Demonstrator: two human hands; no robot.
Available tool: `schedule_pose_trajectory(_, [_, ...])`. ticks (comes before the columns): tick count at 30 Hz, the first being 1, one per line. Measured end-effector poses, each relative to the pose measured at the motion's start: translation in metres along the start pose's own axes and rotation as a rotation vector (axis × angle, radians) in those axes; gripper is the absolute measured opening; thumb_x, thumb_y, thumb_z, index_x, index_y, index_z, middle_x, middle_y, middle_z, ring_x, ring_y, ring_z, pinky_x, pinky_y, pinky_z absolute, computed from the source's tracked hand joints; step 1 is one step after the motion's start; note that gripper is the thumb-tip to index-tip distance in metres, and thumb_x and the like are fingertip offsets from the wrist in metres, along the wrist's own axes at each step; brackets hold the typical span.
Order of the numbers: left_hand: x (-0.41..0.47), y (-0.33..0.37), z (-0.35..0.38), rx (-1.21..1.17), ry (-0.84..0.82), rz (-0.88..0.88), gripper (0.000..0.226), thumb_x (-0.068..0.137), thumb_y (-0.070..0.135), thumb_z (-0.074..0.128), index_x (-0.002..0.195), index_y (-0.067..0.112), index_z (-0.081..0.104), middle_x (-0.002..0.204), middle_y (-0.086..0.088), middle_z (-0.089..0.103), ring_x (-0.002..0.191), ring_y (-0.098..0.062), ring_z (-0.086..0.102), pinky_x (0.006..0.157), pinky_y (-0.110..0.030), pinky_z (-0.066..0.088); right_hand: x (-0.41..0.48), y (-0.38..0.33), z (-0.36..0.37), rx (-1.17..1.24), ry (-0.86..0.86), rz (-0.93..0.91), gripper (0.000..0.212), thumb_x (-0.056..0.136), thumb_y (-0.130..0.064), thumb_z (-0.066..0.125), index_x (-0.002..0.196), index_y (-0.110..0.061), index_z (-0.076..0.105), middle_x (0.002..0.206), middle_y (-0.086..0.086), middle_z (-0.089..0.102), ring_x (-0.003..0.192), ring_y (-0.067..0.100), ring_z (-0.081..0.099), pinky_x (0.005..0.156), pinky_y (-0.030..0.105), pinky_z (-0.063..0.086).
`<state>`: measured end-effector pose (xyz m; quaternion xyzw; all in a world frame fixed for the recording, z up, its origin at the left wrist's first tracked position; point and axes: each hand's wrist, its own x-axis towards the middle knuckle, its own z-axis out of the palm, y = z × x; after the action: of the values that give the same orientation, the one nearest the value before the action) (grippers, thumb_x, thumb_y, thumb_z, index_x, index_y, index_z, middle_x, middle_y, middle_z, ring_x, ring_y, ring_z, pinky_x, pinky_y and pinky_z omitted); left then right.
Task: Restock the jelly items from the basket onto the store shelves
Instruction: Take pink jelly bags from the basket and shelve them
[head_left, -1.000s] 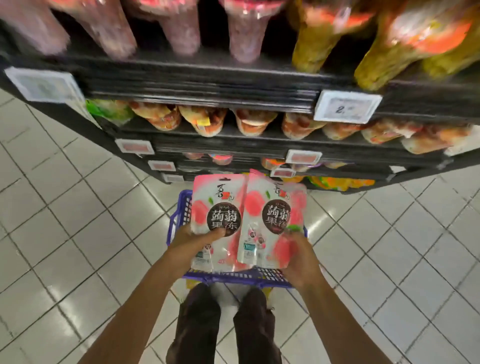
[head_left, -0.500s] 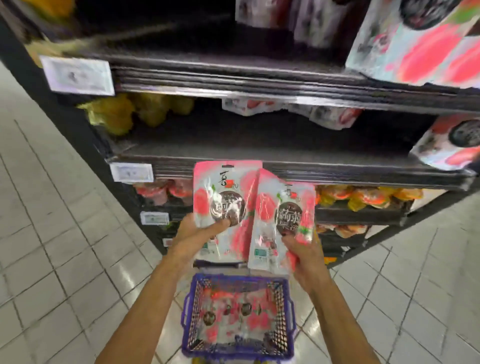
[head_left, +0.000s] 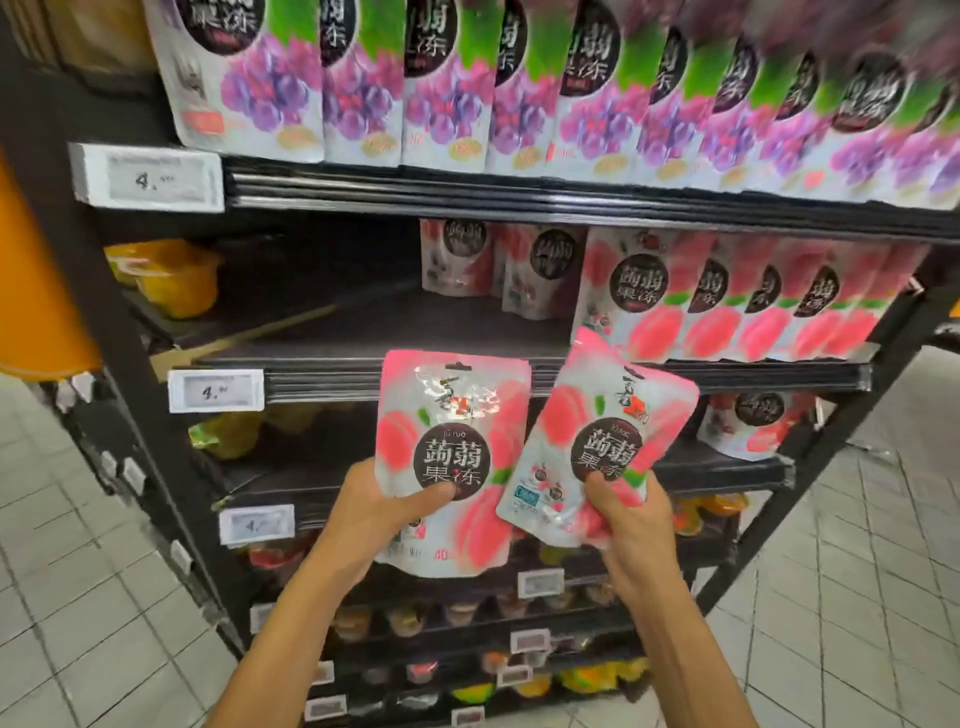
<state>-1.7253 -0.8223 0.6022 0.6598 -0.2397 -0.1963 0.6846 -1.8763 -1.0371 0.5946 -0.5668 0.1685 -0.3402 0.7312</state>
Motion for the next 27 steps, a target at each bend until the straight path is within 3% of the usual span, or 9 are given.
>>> schedule_pose_trajectory(3, [0.006,0.014,0.006,0.005,-0.008,0.043,0.044,0.054,0.033,0.094,0.092,0.022,0.076,0.093,-0.004,0.078,0.085,-0.020,0.075,0.063,-0.023,0.058,0.013,-0.021,-0.002,-0.085,0.039,-0.089,0.023,0.065,-0.024,0.082,0.084,-0.030,0.072,0.087,0.006,0.076,0.083,0.032,0.073,0.066,0.047,0.060])
schedule_pose_trajectory(7, [0.016,0.027,0.017,-0.011,0.015,0.082,0.043,0.056,0.035,0.090,0.095,0.021,0.075,0.096,-0.007,0.077,0.088,-0.026,0.074,0.070,-0.035,0.062,0.027,-0.044,-0.001,-0.228,0.043,-0.250,0.027,0.069,-0.011,0.084,0.080,-0.034,0.073,0.078,-0.004,0.076,0.070,0.009,0.072,0.059,0.017,0.055])
schedule_pose_trajectory(9, [0.021,0.033,0.022,-0.007,0.040,0.089,0.043,0.054,0.039,0.088,0.092,0.023,0.076,0.094,-0.008,0.077,0.086,-0.030,0.074,0.074,-0.043,0.062,0.035,-0.050,-0.003,-0.247,0.052,-0.283,0.024,0.066,-0.009,0.086,0.077,-0.027,0.074,0.074,-0.006,0.075,0.065,0.004,0.071,0.055,0.012,0.052])
schedule_pose_trajectory(12, [0.030,0.039,0.027,0.003,0.055,0.108,0.036,0.059,0.031,0.092,0.090,0.025,0.076,0.093,-0.006,0.077,0.085,-0.026,0.074,0.071,-0.037,0.062,0.044,-0.056,-0.002,-0.230,0.067,-0.319,0.028,0.056,-0.025,0.090,0.077,-0.022,0.071,0.075,-0.004,0.076,0.066,0.005,0.071,0.056,0.013,0.052])
schedule_pose_trajectory(17, [0.040,0.044,0.031,-0.020,0.128,0.113,0.046,0.055,0.030,0.088,0.095,0.012,0.073,0.087,-0.007,0.077,0.076,-0.019,0.074,0.058,-0.022,0.056,0.064,-0.058,-0.003,-0.157,0.082,-0.291,0.037,0.060,-0.040,0.087,0.092,-0.033,0.072,0.091,-0.004,0.076,0.084,0.013,0.073,0.066,0.021,0.057])
schedule_pose_trajectory(20, [0.042,0.045,0.027,-0.037,0.149,0.119,0.050,0.054,0.031,0.085,0.099,0.011,0.072,0.089,-0.006,0.077,0.079,-0.020,0.075,0.059,-0.022,0.056,0.077,-0.059,-0.004,-0.154,0.091,-0.285,0.046,0.058,-0.040,0.090,0.098,-0.033,0.069,0.096,-0.004,0.076,0.089,0.014,0.073,0.075,0.033,0.059])
schedule_pose_trajectory(24, [0.046,0.046,0.023,-0.017,0.178,0.128,0.058,0.050,0.027,0.096,0.100,0.012,0.071,0.091,-0.004,0.078,0.083,-0.021,0.075,0.061,-0.025,0.057,0.090,-0.061,0.007,-0.229,0.095,-0.329,0.056,0.055,-0.049,0.091,0.103,-0.029,0.068,0.095,-0.008,0.074,0.091,0.006,0.070,0.077,0.022,0.054])
schedule_pose_trajectory(27, [0.046,0.047,0.024,-0.020,0.188,0.133,0.059,0.050,0.034,0.087,0.102,0.012,0.070,0.093,-0.004,0.077,0.085,-0.021,0.075,0.064,-0.026,0.058,0.101,-0.061,0.021,-0.191,0.114,-0.299,0.067,0.057,-0.044,0.091,0.114,-0.020,0.066,0.101,-0.006,0.073,0.098,0.010,0.068,0.085,0.029,0.055])
